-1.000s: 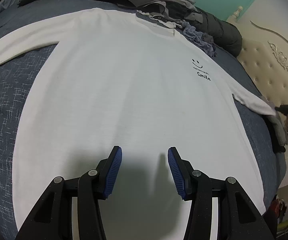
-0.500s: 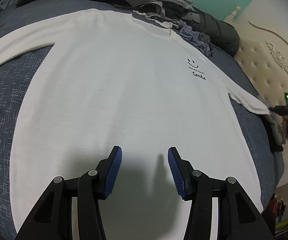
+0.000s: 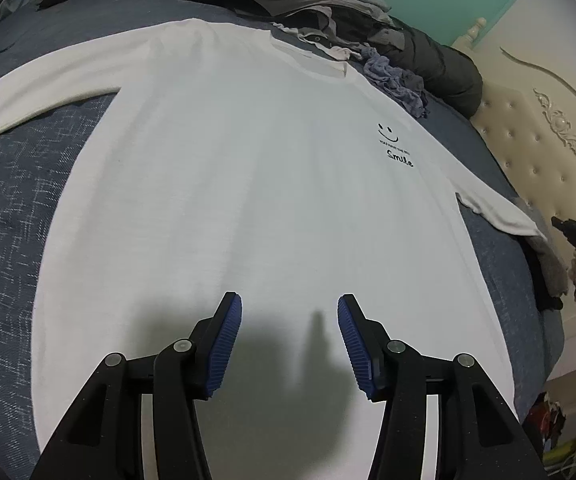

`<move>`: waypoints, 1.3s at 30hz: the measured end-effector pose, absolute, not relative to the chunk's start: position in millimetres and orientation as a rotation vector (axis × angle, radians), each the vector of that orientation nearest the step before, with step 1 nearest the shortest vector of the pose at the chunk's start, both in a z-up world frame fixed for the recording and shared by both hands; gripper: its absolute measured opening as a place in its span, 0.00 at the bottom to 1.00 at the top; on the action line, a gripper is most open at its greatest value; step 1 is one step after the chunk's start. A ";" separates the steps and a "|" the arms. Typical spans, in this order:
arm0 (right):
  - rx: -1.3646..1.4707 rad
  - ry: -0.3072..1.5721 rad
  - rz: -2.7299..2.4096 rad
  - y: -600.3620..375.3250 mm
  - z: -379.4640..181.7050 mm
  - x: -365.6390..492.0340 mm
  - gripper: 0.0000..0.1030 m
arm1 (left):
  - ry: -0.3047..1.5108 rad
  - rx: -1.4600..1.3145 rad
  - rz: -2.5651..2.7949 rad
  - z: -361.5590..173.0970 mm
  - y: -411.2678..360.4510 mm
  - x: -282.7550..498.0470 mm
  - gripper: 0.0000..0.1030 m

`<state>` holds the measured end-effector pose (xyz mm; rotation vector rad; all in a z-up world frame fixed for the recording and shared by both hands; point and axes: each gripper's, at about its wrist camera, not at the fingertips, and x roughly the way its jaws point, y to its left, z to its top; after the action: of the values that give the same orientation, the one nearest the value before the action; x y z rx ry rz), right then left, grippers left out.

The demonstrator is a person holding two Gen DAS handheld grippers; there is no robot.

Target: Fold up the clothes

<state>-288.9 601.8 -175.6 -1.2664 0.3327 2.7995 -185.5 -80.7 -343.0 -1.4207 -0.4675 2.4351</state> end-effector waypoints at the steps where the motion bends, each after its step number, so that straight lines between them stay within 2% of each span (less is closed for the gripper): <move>1: -1.276 0.362 2.841 583.3 -178.3 -285.3 0.07 | -0.477 -1.420 2.435 -339.2 -82.5 -185.3 0.53; 7: -1.258 0.717 3.063 473.8 -196.6 -240.9 0.07 | -0.482 -1.440 2.449 -312.2 -105.3 -184.7 0.53; 9: -1.264 0.808 3.108 441.3 -207.3 -224.7 0.10 | -0.474 -1.462 2.463 -305.3 -120.4 -187.1 0.53; 12: -1.293 0.926 3.135 405.1 -227.5 -207.7 0.20 | -0.504 -1.507 2.488 -300.0 -149.9 -191.7 0.53; 15: -1.347 1.021 3.124 380.1 -248.9 -197.9 0.22 | -0.555 -1.539 2.515 -296.7 -186.2 -196.3 0.53; 21: -1.412 1.074 3.100 355.2 -277.6 -180.8 0.22 | -0.616 -1.627 2.598 -295.5 -265.8 -200.7 0.53; 33: -1.454 1.067 3.097 344.3 -300.1 -176.3 0.22 | -0.780 -1.707 2.853 -288.2 -430.9 -189.0 0.53; 35: -1.454 1.035 3.084 345.7 -303.9 -175.6 0.22 | -0.782 -1.714 2.892 -285.9 -449.7 -193.1 0.53; 39: -1.445 1.032 3.040 351.5 -310.7 -175.2 0.22 | -0.677 -1.731 2.964 -283.3 -478.1 -206.9 0.53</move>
<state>-175.2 351.5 -310.7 -1.4455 1.0319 3.0396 -206.9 -478.1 -283.3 -1.7310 -0.6765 2.9639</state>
